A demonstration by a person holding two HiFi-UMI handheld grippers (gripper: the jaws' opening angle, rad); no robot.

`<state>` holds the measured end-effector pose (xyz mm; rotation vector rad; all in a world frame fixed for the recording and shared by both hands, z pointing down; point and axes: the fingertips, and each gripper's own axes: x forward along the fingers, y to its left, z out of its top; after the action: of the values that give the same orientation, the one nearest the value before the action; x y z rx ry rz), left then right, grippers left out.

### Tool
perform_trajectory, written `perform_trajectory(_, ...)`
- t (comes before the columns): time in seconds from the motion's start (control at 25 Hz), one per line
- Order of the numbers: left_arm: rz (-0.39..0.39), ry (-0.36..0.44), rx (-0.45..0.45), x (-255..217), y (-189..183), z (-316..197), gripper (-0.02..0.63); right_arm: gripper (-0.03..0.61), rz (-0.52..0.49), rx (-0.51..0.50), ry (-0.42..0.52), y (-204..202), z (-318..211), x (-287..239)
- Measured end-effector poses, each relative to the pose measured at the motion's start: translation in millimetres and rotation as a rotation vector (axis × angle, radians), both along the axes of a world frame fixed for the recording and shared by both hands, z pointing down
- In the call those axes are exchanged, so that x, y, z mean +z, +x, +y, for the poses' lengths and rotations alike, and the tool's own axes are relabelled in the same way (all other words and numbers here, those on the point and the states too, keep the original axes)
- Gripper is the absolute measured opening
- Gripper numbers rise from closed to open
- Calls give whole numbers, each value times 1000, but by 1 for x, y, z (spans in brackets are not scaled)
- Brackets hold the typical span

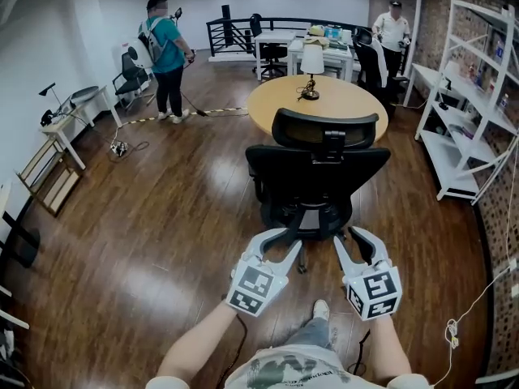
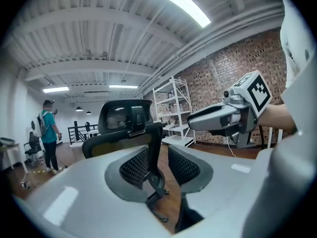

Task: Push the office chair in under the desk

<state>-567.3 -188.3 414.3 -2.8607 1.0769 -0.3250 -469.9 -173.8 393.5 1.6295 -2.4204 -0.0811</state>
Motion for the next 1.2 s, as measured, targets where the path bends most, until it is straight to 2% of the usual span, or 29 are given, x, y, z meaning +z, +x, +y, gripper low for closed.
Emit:
perform_trajectory(0.2, 111, -26, 0, -2, 2, 33, 48, 49, -39, 24, -2, -12, 33, 4)
perform_trajectory(0.32, 160, -19, 0, -6, 7, 47, 17, 2, -61, 30, 11, -15, 46, 5)
perform_trajectory(0.44, 195, -20, -3, -4, 13, 57, 17, 2, -89, 19, 6, -18, 56, 8)
perform_trajectory(0.68, 269, -91, -49, 2, 19, 65, 17, 2, -142, -4, -8, -21, 71, 12)
perform_trajectory(1.04, 265, -50, -79, -7, 18, 61, 17, 2, -174, 3, 5, -12, 76, 10)
perform_trajectory(1.2, 268, -66, -82, -5, 17, 63, 17, 2, -180, -8, 0, -15, 76, 12)
